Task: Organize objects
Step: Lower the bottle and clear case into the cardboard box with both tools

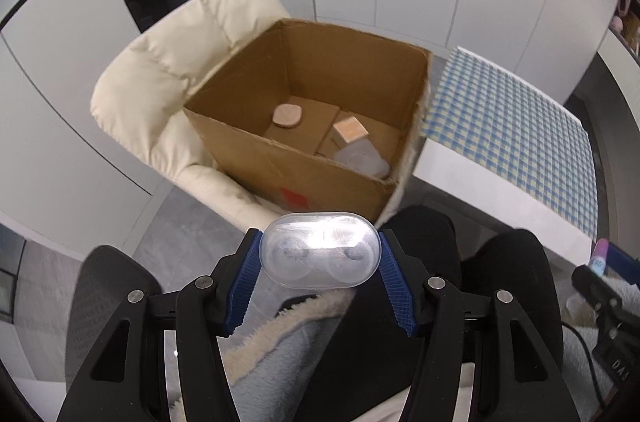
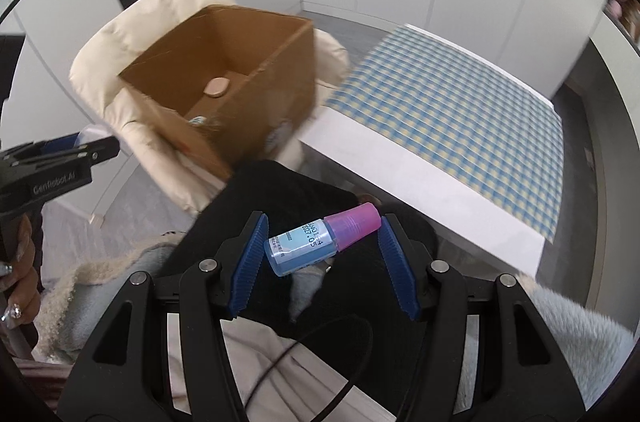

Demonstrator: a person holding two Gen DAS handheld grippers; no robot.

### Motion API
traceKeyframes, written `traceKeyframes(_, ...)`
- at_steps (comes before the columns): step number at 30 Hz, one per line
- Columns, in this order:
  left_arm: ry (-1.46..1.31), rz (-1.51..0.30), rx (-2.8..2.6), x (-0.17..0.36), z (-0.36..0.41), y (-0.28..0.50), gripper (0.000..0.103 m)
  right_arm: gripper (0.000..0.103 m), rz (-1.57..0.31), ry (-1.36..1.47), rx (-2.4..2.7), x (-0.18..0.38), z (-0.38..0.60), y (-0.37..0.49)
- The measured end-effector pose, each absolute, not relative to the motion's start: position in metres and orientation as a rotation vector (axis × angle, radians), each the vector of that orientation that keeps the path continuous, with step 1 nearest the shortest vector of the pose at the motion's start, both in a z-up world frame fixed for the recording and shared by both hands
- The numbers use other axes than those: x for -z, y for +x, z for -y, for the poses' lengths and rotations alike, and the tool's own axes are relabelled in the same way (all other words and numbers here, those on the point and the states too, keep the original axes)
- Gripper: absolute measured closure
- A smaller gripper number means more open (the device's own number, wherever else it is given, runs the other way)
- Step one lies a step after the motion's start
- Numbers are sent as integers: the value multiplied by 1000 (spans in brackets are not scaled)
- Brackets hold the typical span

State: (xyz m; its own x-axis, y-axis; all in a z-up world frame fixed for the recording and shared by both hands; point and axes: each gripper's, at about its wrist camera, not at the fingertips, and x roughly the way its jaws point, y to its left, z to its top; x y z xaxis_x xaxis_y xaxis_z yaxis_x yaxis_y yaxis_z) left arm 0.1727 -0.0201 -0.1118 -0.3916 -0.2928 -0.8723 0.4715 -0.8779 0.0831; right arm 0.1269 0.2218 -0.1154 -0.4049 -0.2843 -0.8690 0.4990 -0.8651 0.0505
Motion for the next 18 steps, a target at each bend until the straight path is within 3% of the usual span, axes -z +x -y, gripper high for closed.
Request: traceKeyframes(18,1376,-336,2209,125,56,160,45,43,-338,1344,2192,131,-171,107)
